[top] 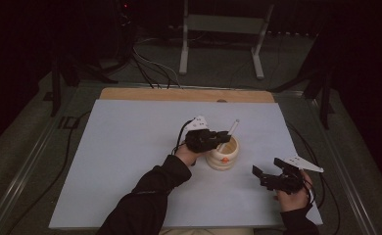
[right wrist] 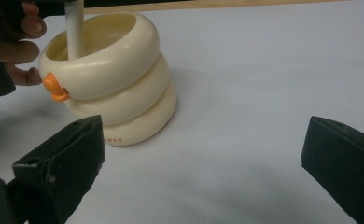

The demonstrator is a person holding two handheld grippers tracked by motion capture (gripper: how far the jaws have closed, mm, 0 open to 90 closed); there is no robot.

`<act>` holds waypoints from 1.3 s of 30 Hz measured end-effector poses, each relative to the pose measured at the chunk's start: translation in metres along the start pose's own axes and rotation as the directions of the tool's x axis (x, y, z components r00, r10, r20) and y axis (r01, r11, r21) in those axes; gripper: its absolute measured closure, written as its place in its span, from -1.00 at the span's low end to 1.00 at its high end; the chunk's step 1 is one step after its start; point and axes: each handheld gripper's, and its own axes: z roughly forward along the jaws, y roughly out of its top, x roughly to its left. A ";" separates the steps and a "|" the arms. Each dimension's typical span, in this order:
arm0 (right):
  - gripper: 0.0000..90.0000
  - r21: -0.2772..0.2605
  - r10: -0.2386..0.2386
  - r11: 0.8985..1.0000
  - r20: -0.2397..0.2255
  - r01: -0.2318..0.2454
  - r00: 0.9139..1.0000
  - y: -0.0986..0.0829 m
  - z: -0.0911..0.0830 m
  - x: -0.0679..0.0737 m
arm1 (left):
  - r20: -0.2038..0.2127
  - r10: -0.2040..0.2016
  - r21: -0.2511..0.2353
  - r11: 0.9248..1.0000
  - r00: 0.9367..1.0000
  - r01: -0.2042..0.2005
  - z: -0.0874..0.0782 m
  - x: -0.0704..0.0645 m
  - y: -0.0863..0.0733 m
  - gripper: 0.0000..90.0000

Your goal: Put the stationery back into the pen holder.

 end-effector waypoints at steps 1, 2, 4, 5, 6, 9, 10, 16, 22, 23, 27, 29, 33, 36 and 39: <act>-1.00 0.000 0.001 1.000 -0.001 -0.001 1.000 0.000 0.000 0.000 | -0.022 0.007 0.001 1.000 1.000 -0.007 0.000 -0.001 0.002 0.72; -1.00 0.000 0.001 1.000 0.000 -0.001 1.000 0.000 0.000 0.000 | -0.051 0.000 0.009 1.000 0.999 0.000 0.000 -0.002 0.004 0.49; -1.00 -0.001 0.003 1.000 -0.001 -0.003 1.000 0.000 0.000 0.000 | -0.081 -0.043 0.026 0.999 0.996 0.045 -0.001 -0.002 0.010 0.26; -1.00 -0.001 0.002 1.000 0.000 -0.002 1.000 0.000 0.000 0.000 | -0.093 -0.056 0.033 0.998 0.994 0.059 -0.002 -0.002 0.013 0.14; -1.00 -0.003 0.001 1.000 0.000 -0.001 1.000 0.000 0.000 0.000 | -0.100 -0.068 0.035 0.997 0.993 0.072 -0.002 -0.002 0.015 0.03; -1.00 -0.003 0.001 1.000 -0.001 -0.001 1.000 0.000 -0.001 0.000 | -0.121 -0.091 0.048 0.994 0.988 0.098 -0.005 -0.001 0.020 -0.23; -1.00 -0.003 0.002 1.000 -0.003 -0.002 1.000 0.000 0.000 0.000 | -0.127 -0.100 0.054 0.993 0.987 0.108 -0.005 -0.001 0.021 -0.31; -1.00 -0.005 0.001 1.000 -0.004 -0.001 1.000 0.000 0.000 0.000 | -0.130 -0.123 0.105 0.985 0.984 0.137 -0.011 -0.003 0.030 -0.70; -1.00 -0.002 0.002 1.000 -0.006 -0.002 1.000 0.000 0.000 0.001 | -0.127 -0.110 0.131 0.983 0.986 0.127 -0.020 -0.006 0.039 -0.91; -1.00 -0.003 0.001 1.000 -0.006 -0.001 1.000 0.000 0.001 0.001 | -0.135 -0.112 0.125 0.984 0.985 0.129 -0.022 -0.007 0.040 -0.93; -1.00 -0.003 0.002 1.000 -0.007 -0.002 1.000 0.000 0.001 0.001 | -0.116 -0.108 0.144 0.982 0.987 0.124 -0.027 -0.008 0.044 -0.99; -1.00 -0.003 0.002 1.000 -0.007 -0.002 1.000 0.000 0.001 0.002 | -0.118 -0.110 0.147 0.981 0.987 0.127 -0.030 -0.009 0.045 -1.00; -1.00 -0.002 0.002 1.000 -0.009 -0.002 1.000 0.000 0.001 0.002 | -0.098 -0.089 0.140 0.985 0.991 0.102 -0.037 -0.010 0.046 -1.00; -1.00 -0.003 0.002 1.000 -0.011 -0.002 1.000 0.000 0.001 0.002 | -0.082 -0.045 0.148 0.987 0.996 0.057 -0.042 -0.010 0.046 -1.00; -1.00 -0.005 -0.001 1.000 -0.012 0.001 1.000 0.000 0.000 0.002 | -0.067 -0.038 0.161 0.986 0.997 0.048 -0.049 -0.009 0.048 -1.00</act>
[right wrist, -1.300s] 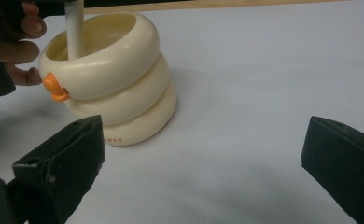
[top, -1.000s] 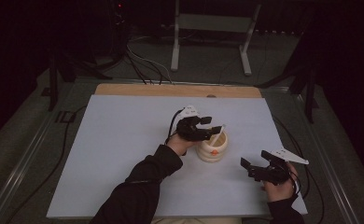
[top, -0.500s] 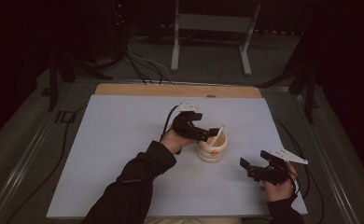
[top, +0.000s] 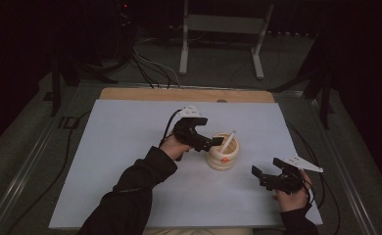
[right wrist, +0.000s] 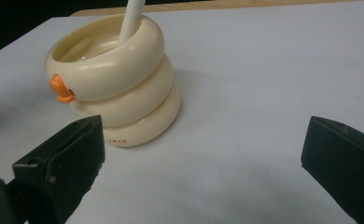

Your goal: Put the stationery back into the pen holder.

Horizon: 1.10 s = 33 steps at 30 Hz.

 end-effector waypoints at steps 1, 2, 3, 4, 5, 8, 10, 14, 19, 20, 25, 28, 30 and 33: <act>-1.00 -0.001 0.001 1.000 -0.001 -0.001 1.000 0.000 0.000 0.000 | 0.002 0.008 -0.003 1.000 1.000 -0.008 -0.003 0.001 0.000 -1.00; -1.00 -0.001 0.001 1.000 0.000 -0.001 1.000 0.000 0.000 0.000 | 0.005 0.009 -0.004 1.000 1.000 -0.009 -0.006 0.001 0.000 -1.00; -1.00 -0.001 0.002 1.000 0.000 -0.002 1.000 0.000 0.000 0.000 | 0.006 0.010 0.001 1.000 1.000 -0.010 -0.008 0.002 -0.001 -1.00; -1.00 0.000 0.001 1.000 -0.001 -0.001 1.000 0.000 0.000 0.000 | 0.002 0.012 0.002 1.000 1.000 -0.012 -0.011 0.002 -0.001 -1.00; -1.00 -0.001 0.000 1.000 -0.001 0.000 1.000 0.000 0.000 0.000 | -0.002 0.010 0.008 1.000 1.000 -0.010 -0.014 0.003 -0.001 -1.00; -1.00 0.000 -0.002 1.000 -0.001 0.002 1.000 0.000 0.000 0.000 | -0.020 0.018 0.025 1.000 1.000 -0.017 -0.021 0.005 -0.002 -1.00; -1.00 0.000 -0.002 1.000 -0.003 0.002 1.000 0.000 0.000 0.001 | -0.026 0.019 0.028 0.999 0.999 -0.018 -0.027 0.006 -0.002 -1.00; -1.00 -0.003 -0.005 1.000 -0.003 0.005 1.000 0.000 0.000 0.001 | -0.039 0.027 0.018 0.999 0.999 -0.026 -0.038 0.008 -0.004 -1.00; -1.00 -0.003 -0.010 1.000 -0.004 0.010 1.000 0.000 0.000 0.002 | -0.056 0.040 0.012 0.999 0.998 -0.040 -0.051 0.010 -0.007 -1.00; -1.00 -0.004 -0.011 1.000 -0.002 0.011 1.000 0.000 0.000 0.003 | -0.059 0.042 0.016 0.999 0.997 -0.041 -0.053 0.010 -0.008 -1.00; -1.00 -0.004 -0.013 1.000 -0.008 0.013 1.000 0.000 0.000 0.004 | -0.076 0.045 0.020 0.999 0.996 -0.044 -0.064 0.010 -0.015 -1.00; -1.00 -0.004 -0.012 1.000 -0.010 0.012 1.000 0.000 0.000 0.004 | -0.089 0.042 0.022 0.999 0.995 -0.040 -0.069 0.011 -0.020 -1.00; -1.00 -0.005 -0.011 1.000 -0.010 0.011 1.000 0.000 0.000 0.004 | -0.083 0.032 0.022 0.999 0.996 -0.030 -0.072 0.011 -0.024 -1.00; -1.00 -0.008 -0.014 1.000 -0.009 0.014 1.000 0.000 0.000 0.004 | -0.090 0.035 0.030 0.999 0.995 -0.032 -0.079 0.010 -0.029 -1.00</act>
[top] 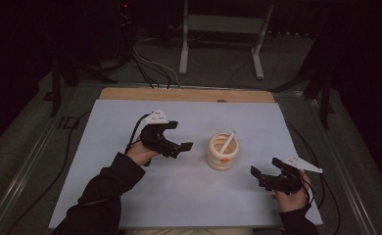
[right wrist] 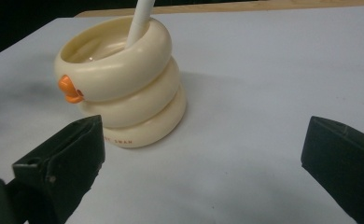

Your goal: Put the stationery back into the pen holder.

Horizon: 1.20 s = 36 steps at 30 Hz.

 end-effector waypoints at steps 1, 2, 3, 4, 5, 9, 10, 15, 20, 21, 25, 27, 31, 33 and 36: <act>-1.00 0.000 0.000 1.000 -0.001 0.000 1.000 0.000 0.000 0.000 | -0.005 -0.002 -0.005 1.000 1.000 0.002 -0.002 0.000 -0.002 -1.00; -1.00 0.000 -0.002 1.000 0.001 0.002 1.000 0.000 0.000 0.000 | -0.007 0.000 -0.004 1.000 1.000 0.000 -0.005 0.000 -0.003 -1.00; -1.00 0.002 0.001 1.000 0.000 -0.001 1.000 0.000 0.000 0.000 | -0.009 -0.001 -0.008 1.000 1.000 0.001 -0.008 0.000 -0.005 -1.00; -1.00 0.002 0.003 1.000 0.000 -0.003 1.000 0.000 0.000 0.000 | -0.009 -0.005 -0.011 1.000 1.000 0.005 -0.011 0.001 -0.007 -1.00; -1.00 0.002 0.003 1.000 0.000 -0.003 1.000 0.000 0.000 0.000 | -0.017 -0.004 -0.012 1.000 1.000 0.003 -0.013 0.001 -0.010 -1.00; -1.00 -0.001 0.000 1.000 0.000 0.000 1.000 0.000 0.000 0.001 | -0.026 -0.007 -0.013 1.000 1.000 0.007 -0.024 0.003 -0.023 -1.00; -1.00 0.000 0.001 1.000 0.000 -0.001 1.000 0.000 0.000 0.001 | -0.026 -0.008 -0.011 1.000 1.000 0.007 -0.026 0.004 -0.026 -1.00; -1.00 0.002 -0.003 1.000 0.001 0.003 1.000 0.000 0.001 0.001 | -0.044 -0.025 -0.019 1.000 0.999 0.024 -0.039 0.006 -0.043 -1.00; -1.00 0.002 -0.014 1.000 0.005 0.014 1.000 0.000 0.001 0.002 | -0.065 -0.034 -0.023 0.999 0.997 0.033 -0.051 0.007 -0.061 -1.00; -1.00 0.001 -0.015 1.000 0.006 0.015 1.000 0.000 0.001 0.002 | -0.066 -0.040 -0.025 0.999 0.997 0.039 -0.053 0.007 -0.064 -1.00; -1.00 0.001 -0.016 1.000 0.004 0.016 1.000 0.000 0.001 0.002 | -0.082 -0.044 -0.017 0.999 0.996 0.043 -0.061 0.007 -0.081 -1.00; -1.00 0.003 -0.016 1.000 0.004 0.016 1.000 0.000 0.001 0.002 | -0.094 -0.046 -0.013 0.999 0.994 0.045 -0.064 0.007 -0.090 -1.00; -1.00 0.005 -0.016 1.000 0.001 0.016 1.000 0.000 0.002 0.003 | -0.105 -0.059 -0.004 0.998 0.993 0.059 -0.070 0.007 -0.106 -1.00; -1.00 0.005 -0.020 1.000 0.001 0.020 1.000 -0.001 0.002 0.003 | -0.115 -0.066 -0.004 0.998 0.991 0.066 -0.074 0.007 -0.113 -1.00; -1.00 0.008 -0.021 1.000 0.000 0.021 1.000 -0.001 0.003 0.003 | -0.128 -0.081 -0.009 0.997 0.989 0.080 -0.079 0.007 -0.123 -1.00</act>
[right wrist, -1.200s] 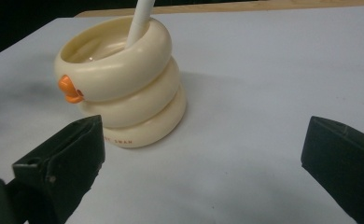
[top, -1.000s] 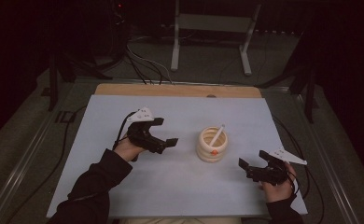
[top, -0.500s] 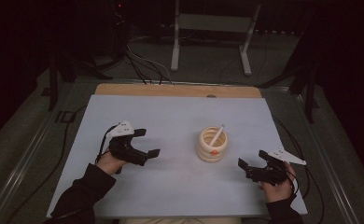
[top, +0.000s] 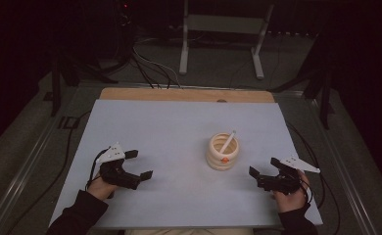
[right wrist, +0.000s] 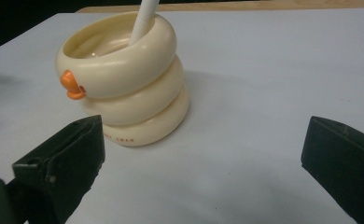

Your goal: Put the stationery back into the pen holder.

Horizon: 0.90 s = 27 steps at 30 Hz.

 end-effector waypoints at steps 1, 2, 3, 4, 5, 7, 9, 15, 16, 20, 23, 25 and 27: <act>-1.00 0.000 0.000 1.000 -0.002 0.000 1.000 0.000 0.000 0.000 | -0.005 -0.002 0.001 1.000 1.000 0.002 -0.001 0.000 -0.003 -1.00; -1.00 0.001 -0.002 1.000 -0.001 0.002 1.000 0.000 0.001 0.000 | -0.007 -0.006 0.006 1.000 1.000 0.006 -0.002 0.000 -0.007 -1.00; -1.00 0.001 -0.002 1.000 -0.002 0.002 1.000 0.000 0.001 0.000 | -0.011 -0.006 0.011 1.000 1.000 0.007 -0.003 0.000 -0.010 -1.00; -1.00 0.001 -0.002 1.000 -0.003 0.002 1.000 0.000 0.001 0.000 | -0.016 -0.005 0.015 1.000 1.000 0.005 -0.004 0.000 -0.013 -1.00; -1.00 0.001 -0.005 1.000 -0.001 0.005 1.000 0.000 0.001 0.000 | -0.016 -0.009 0.020 1.000 1.000 0.009 -0.006 0.001 -0.015 -1.00; -1.00 0.002 -0.005 1.000 -0.003 0.005 1.000 0.000 0.001 0.000 | -0.021 -0.015 0.016 1.000 1.000 0.015 -0.009 0.001 -0.020 -1.00; -1.00 0.004 -0.004 1.000 -0.002 0.004 1.000 -0.001 0.001 0.000 | -0.024 -0.021 0.014 1.000 0.999 0.022 -0.013 0.000 -0.024 -1.00; -1.00 0.003 -0.004 1.000 -0.002 0.004 1.000 -0.001 0.001 0.000 | -0.055 -0.017 -0.003 1.000 0.998 0.017 -0.026 -0.002 -0.036 -1.00; -1.00 0.003 -0.002 1.000 -0.005 0.002 1.000 -0.001 0.002 0.000 | -0.061 -0.013 -0.002 1.000 0.998 0.013 -0.027 -0.002 -0.037 -1.00; -1.00 0.009 -0.006 1.000 -0.005 0.006 1.000 -0.002 0.003 0.000 | -0.072 -0.020 -0.013 1.000 0.997 0.019 -0.032 -0.001 -0.040 -1.00; -1.00 0.010 -0.009 1.000 -0.004 0.009 1.000 -0.002 0.003 0.000 | -0.082 -0.023 -0.017 1.000 0.996 0.021 -0.032 0.000 -0.041 -1.00; -1.00 0.010 -0.010 1.000 -0.004 0.010 1.000 -0.002 0.003 0.000 | -0.079 -0.021 -0.016 1.000 0.997 0.020 -0.031 0.000 -0.041 -1.00; -1.00 0.010 -0.011 1.000 -0.003 0.011 1.000 -0.002 0.003 0.000 | -0.081 -0.019 -0.015 1.000 0.997 0.018 -0.031 0.000 -0.041 -1.00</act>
